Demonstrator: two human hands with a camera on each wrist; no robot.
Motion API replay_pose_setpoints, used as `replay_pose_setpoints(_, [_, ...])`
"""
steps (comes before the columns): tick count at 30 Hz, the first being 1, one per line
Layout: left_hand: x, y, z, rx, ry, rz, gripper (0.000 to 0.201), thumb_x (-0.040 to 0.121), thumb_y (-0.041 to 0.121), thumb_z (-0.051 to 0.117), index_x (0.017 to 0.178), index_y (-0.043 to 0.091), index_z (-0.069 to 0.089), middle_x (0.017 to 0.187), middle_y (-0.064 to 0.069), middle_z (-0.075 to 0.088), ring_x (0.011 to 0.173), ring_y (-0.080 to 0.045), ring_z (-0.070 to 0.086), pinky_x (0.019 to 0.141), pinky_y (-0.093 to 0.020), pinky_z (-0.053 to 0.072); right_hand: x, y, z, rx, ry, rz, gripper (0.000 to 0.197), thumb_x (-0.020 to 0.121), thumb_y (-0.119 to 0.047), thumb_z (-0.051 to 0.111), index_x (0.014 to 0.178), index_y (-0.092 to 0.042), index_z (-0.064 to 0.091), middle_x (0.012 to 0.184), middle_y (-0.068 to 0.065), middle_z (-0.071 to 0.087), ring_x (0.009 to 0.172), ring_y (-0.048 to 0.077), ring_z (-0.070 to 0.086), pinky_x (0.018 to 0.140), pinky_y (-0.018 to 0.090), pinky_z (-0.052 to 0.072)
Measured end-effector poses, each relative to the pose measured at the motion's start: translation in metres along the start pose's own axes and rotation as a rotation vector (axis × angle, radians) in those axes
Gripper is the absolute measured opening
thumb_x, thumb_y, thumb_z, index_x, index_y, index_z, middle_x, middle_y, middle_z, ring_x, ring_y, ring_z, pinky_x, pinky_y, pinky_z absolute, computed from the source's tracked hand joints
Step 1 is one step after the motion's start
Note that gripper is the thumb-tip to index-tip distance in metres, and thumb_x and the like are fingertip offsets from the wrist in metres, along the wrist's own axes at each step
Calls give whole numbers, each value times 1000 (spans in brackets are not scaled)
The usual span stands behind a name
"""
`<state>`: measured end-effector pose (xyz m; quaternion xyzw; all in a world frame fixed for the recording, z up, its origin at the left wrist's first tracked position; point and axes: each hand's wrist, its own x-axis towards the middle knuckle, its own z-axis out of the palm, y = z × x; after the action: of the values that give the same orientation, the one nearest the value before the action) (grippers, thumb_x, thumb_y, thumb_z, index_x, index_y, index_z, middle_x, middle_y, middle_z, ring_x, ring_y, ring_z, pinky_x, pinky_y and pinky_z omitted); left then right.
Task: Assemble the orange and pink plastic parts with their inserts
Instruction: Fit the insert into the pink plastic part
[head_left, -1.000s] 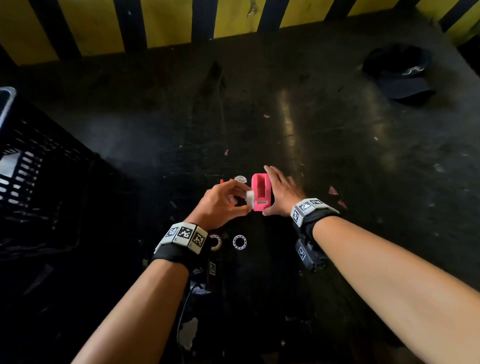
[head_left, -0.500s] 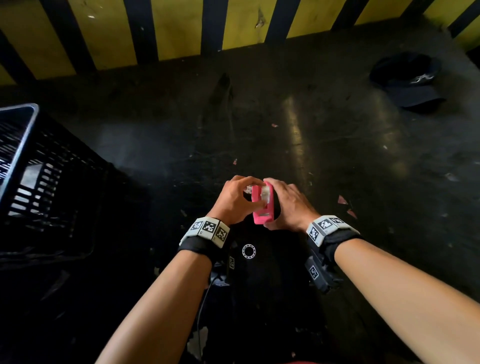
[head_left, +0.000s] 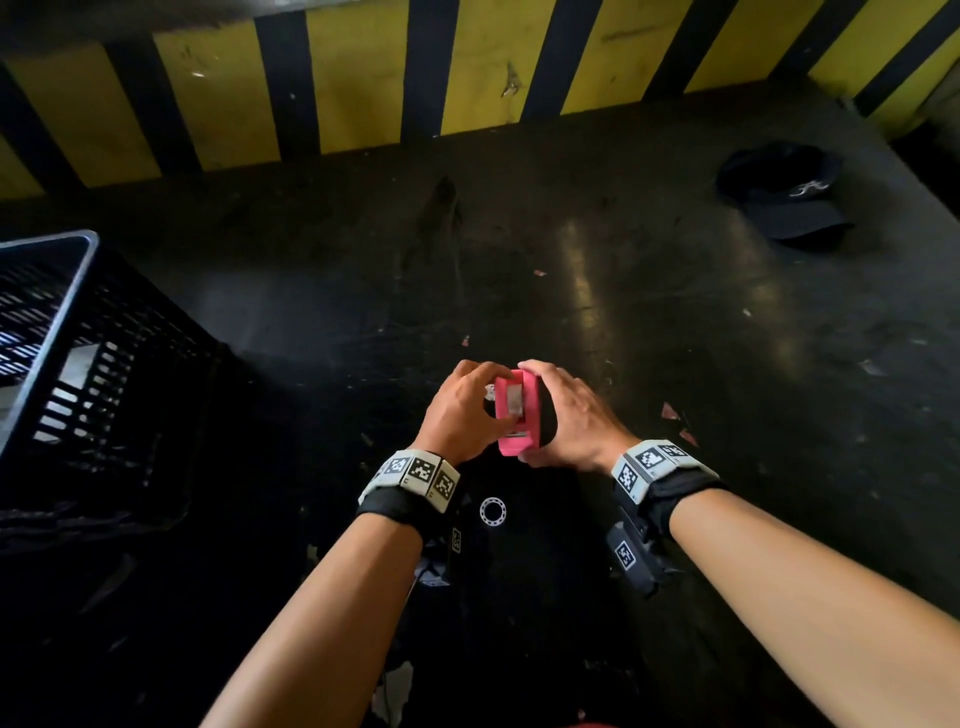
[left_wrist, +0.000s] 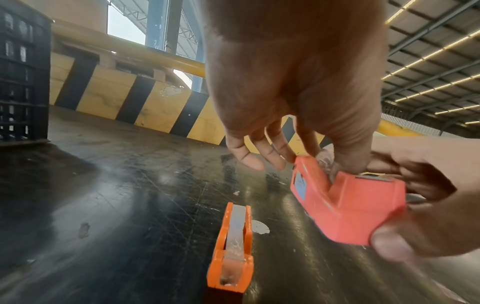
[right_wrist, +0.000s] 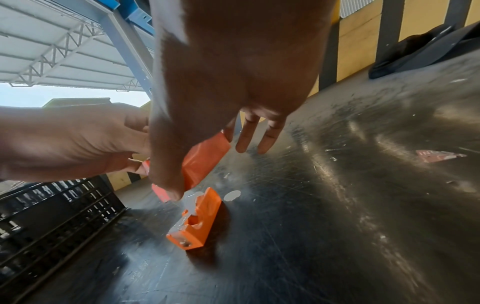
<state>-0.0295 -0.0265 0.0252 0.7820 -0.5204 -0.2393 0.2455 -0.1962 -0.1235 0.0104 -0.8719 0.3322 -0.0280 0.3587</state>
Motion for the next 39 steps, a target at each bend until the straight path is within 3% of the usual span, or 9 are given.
replay_pose_setpoints(3, [-4, 2, -4, -94, 9, -17, 63, 69, 34, 92, 120, 31, 54, 122, 1, 63, 100, -19, 69, 83, -36, 60, -4, -1, -2, 41, 3, -20, 110, 50, -54, 88, 141, -46, 27, 130, 0, 54, 114, 28, 58, 97, 49, 52])
replay_pose_setpoints(7, [-8, 9, -16, -163, -37, -21, 58, 73, 26, 92, 118, 27, 55, 125, 1, 65, 93, -15, 74, 74, -29, 62, -9, -3, -7, 54, -9, -22, 100, 57, -50, 90, 138, -43, 32, 130, -2, 53, 116, 25, 56, 97, 48, 51])
replay_pose_setpoints(12, [-9, 20, -32, -138, -53, -12, 39, 83, 26, 85, 116, 27, 65, 117, 2, 70, 89, -12, 77, 72, -34, 66, -10, -7, -16, 63, -3, -26, 96, 54, -47, 90, 134, -41, 37, 129, -3, 54, 118, 26, 56, 97, 50, 51])
replay_pose_setpoints(16, [-6, 29, -40, -69, -3, -8, 21, 87, 36, 78, 107, 32, 74, 102, 0, 76, 87, -16, 77, 75, -43, 66, -9, -10, -23, 57, 4, -48, 95, 53, -47, 90, 133, -41, 38, 130, -3, 55, 118, 25, 56, 98, 51, 51])
replay_pose_setpoints(19, [-3, 32, -41, -18, 39, -7, 12, 87, 41, 76, 99, 36, 76, 97, 4, 76, 83, -14, 76, 78, -43, 65, -9, -11, -25, 54, 11, -69, 96, 53, -47, 89, 135, -42, 40, 132, -4, 54, 120, 24, 54, 100, 48, 50])
replay_pose_setpoints(27, [-8, 35, -42, -28, 6, 45, 8, 90, 29, 76, 96, 25, 77, 114, 6, 70, 87, -9, 74, 84, -46, 63, -14, -10, -25, 44, 1, -92, 95, 55, -51, 89, 135, -38, 39, 129, -1, 52, 114, 20, 56, 97, 41, 52])
replay_pose_setpoints(35, [-26, 34, -56, 86, -45, 124, 8, 91, 34, 74, 96, 29, 78, 127, 8, 64, 100, -11, 66, 85, -41, 61, -4, -12, -27, 50, -44, -101, 94, 55, -60, 87, 135, -42, 40, 129, 2, 55, 119, 22, 57, 100, 46, 52])
replay_pose_setpoints(39, [-41, 34, -59, 113, -65, 135, 12, 91, 34, 74, 100, 29, 80, 129, 9, 61, 106, -11, 63, 86, -38, 59, 2, -11, -25, 59, -15, -96, 93, 51, -66, 86, 130, -43, 42, 121, 1, 59, 113, 22, 61, 98, 47, 55])
